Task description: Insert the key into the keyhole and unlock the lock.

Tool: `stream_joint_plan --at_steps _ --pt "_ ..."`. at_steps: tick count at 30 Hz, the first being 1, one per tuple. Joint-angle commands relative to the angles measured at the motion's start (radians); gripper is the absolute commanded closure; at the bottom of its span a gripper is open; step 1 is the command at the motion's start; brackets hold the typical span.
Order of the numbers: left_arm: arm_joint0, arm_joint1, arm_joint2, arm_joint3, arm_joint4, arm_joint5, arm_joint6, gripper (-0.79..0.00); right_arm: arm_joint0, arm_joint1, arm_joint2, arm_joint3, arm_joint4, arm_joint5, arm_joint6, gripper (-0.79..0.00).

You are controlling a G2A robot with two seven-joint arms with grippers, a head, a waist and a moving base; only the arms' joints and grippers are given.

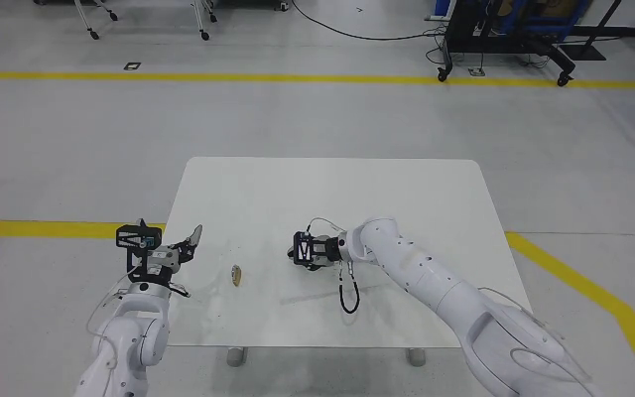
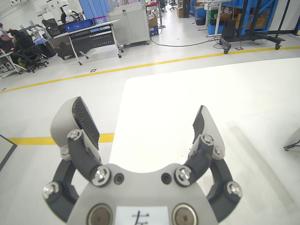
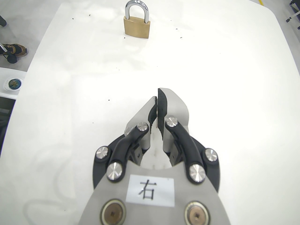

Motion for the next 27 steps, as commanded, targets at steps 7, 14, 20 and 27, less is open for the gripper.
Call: stream_joint_plan --at_steps 7,14,20,27 --pt "-0.086 0.002 0.07 -0.026 -0.108 -0.23 -0.221 -0.785 0.0 0.0 0.0 0.0 0.0 0.0 0.0 0.0" --pt "-0.269 -0.016 0.242 0.05 -0.142 -0.28 -0.362 -0.785 0.0 0.0 0.0 0.0 0.0 0.0 0.0 0.0" --pt "-0.41 -0.029 0.314 0.197 -0.186 -0.277 -0.467 -0.785 -0.013 0.001 0.002 -0.017 -0.001 0.02 0.009 0.0" --pt "-0.503 -0.043 0.415 0.324 -0.136 -0.325 -0.519 -0.785 -0.028 0.025 0.035 -0.042 0.0 -0.021 -0.057 0.0"
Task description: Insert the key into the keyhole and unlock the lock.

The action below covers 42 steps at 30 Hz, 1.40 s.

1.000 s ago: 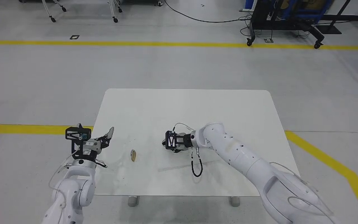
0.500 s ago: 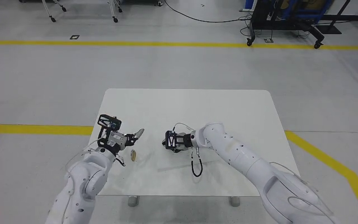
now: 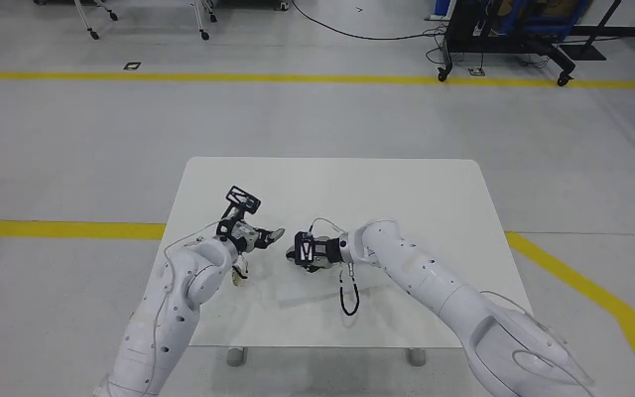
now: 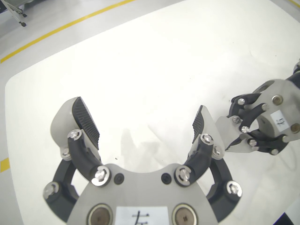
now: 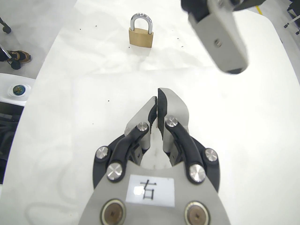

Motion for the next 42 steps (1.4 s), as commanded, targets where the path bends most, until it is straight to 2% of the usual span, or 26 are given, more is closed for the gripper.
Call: stream_joint_plan --at_steps 1,6,17,23,32,36,41,42 --pt "-0.024 -0.004 0.026 0.032 0.008 -0.005 -0.01 -0.785 -0.003 0.007 0.008 -0.006 -0.007 -0.001 -0.016 0.0" --pt "-0.061 -0.013 0.065 0.079 0.015 -0.001 -0.014 -0.785 -0.017 0.024 0.03 -0.027 -0.03 0.014 -0.039 0.0" --pt "-0.101 -0.025 0.125 0.137 0.017 -0.035 -0.067 -0.785 -0.057 0.061 0.097 -0.073 -0.029 0.046 -0.039 0.0" --pt "-0.116 -0.033 0.156 0.172 0.033 -0.018 -0.057 -0.785 -0.075 0.077 0.131 -0.1 -0.022 0.054 -0.035 0.0" --pt "-0.127 -0.036 0.155 0.197 0.05 0.009 -0.031 -0.785 -0.12 0.11 0.203 -0.148 -0.007 0.081 -0.06 0.0" --pt "-0.087 -0.017 0.067 0.11 0.007 -0.015 0.01 -0.785 -0.147 0.127 0.244 -0.174 0.017 0.072 -0.093 0.0" --pt "0.071 0.024 -0.117 -0.141 0.049 -0.006 0.038 -0.785 -0.156 0.133 0.264 -0.179 0.042 0.057 -0.092 0.0" --pt "0.071 0.024 -0.117 -0.141 0.049 -0.006 0.038 -0.785 -0.156 0.133 0.264 -0.179 0.042 0.057 -0.092 0.0"
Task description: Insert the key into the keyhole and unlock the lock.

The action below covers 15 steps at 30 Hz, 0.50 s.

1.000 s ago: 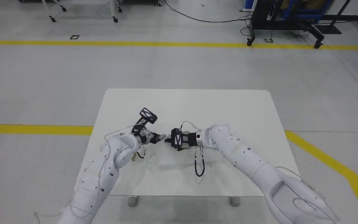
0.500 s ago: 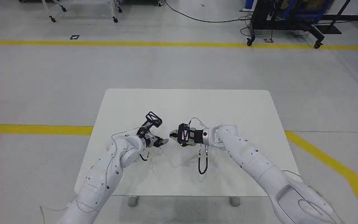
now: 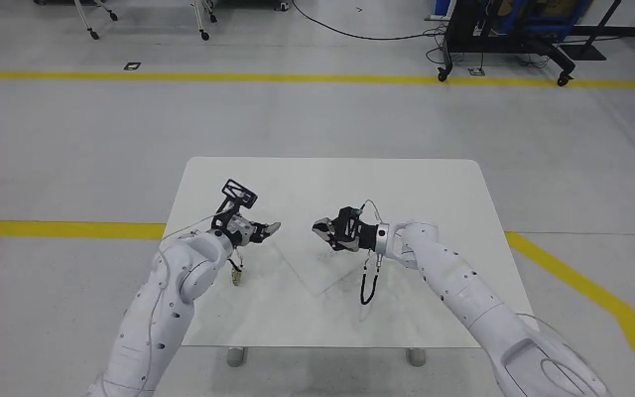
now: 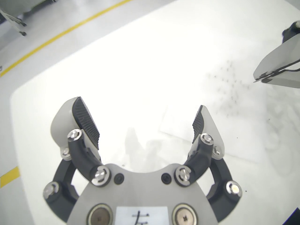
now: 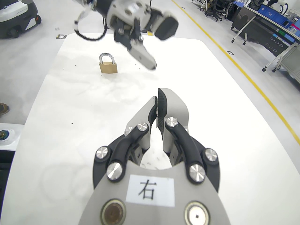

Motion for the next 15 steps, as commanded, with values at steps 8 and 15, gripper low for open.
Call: stream_joint_plan --at_steps 8,15 --pt "0.003 0.001 -0.003 -0.007 0.001 0.002 0.001 -0.785 0.0 0.0 -0.001 0.0 -0.001 0.001 0.0 0.0" --pt "0.014 -0.001 0.001 -0.02 -0.016 0.008 0.033 -0.785 -0.026 0.0 0.061 0.049 0.197 -0.015 -0.017 0.0"
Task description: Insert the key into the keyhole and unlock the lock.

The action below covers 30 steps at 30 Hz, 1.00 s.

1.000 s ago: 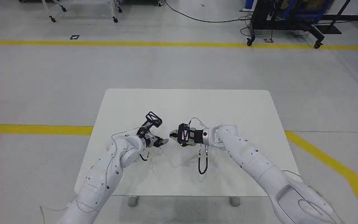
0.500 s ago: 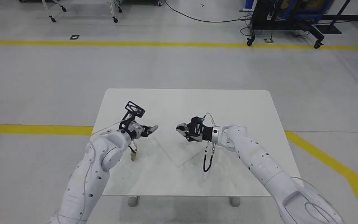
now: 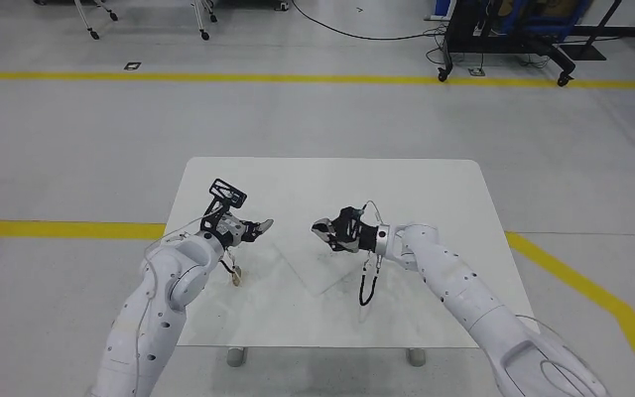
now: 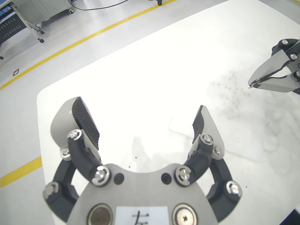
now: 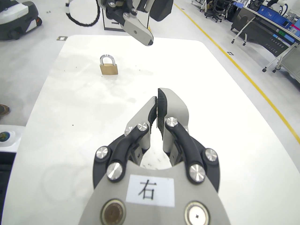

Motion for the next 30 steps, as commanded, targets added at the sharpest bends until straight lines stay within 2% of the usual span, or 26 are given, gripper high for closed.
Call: stream_joint_plan --at_steps 1,3,4,6,7,9,17,21,23,26,30 --pt "0.014 -0.002 0.003 -0.009 -0.031 0.002 0.037 -0.785 -0.003 -0.005 0.053 0.037 0.207 0.006 0.009 0.0" --pt "0.027 -0.003 -0.005 -0.003 -0.127 -0.04 0.064 -0.785 -0.015 -0.007 0.066 0.061 0.386 -0.162 0.05 0.0" --pt "0.028 -0.003 -0.014 0.006 -0.183 -0.067 0.067 -0.785 -0.006 -0.005 0.085 0.081 0.456 -0.181 0.079 0.0" --pt "0.029 -0.002 -0.03 0.015 -0.288 -0.123 0.065 -0.785 0.004 -0.005 0.107 0.082 0.542 -0.138 0.144 0.0" --pt "0.026 0.0 -0.032 0.017 -0.349 -0.198 0.055 -0.785 0.0 -0.004 0.112 0.071 0.57 -0.119 0.175 0.0" --pt "0.026 0.0 -0.032 0.017 -0.349 -0.198 0.055 -0.785 -0.011 -0.001 0.12 0.05 0.619 -0.116 0.239 0.0" --pt "0.026 0.0 -0.032 0.017 -0.349 -0.198 0.055 -0.785 -0.011 -0.001 0.12 0.05 0.619 -0.116 0.239 0.0" --pt "0.039 -0.001 -0.05 0.062 -0.61 -0.358 0.119 -0.785 -0.02 -0.003 0.123 0.046 0.649 -0.092 0.246 0.0" --pt "0.024 0.002 -0.047 0.118 -0.749 -0.438 0.083 -0.785 -0.028 -0.007 0.122 0.036 0.718 -0.09 0.274 0.0" --pt "-0.011 0.005 -0.024 0.168 -0.956 -0.496 -0.013 -0.785 -0.022 -0.014 0.112 0.048 0.855 -0.13 0.363 0.0" --pt "-0.055 0.014 0.029 0.221 -1.298 -0.526 -0.228 -0.785 -0.006 -0.022 0.095 0.059 1.006 -0.134 0.474 0.0"
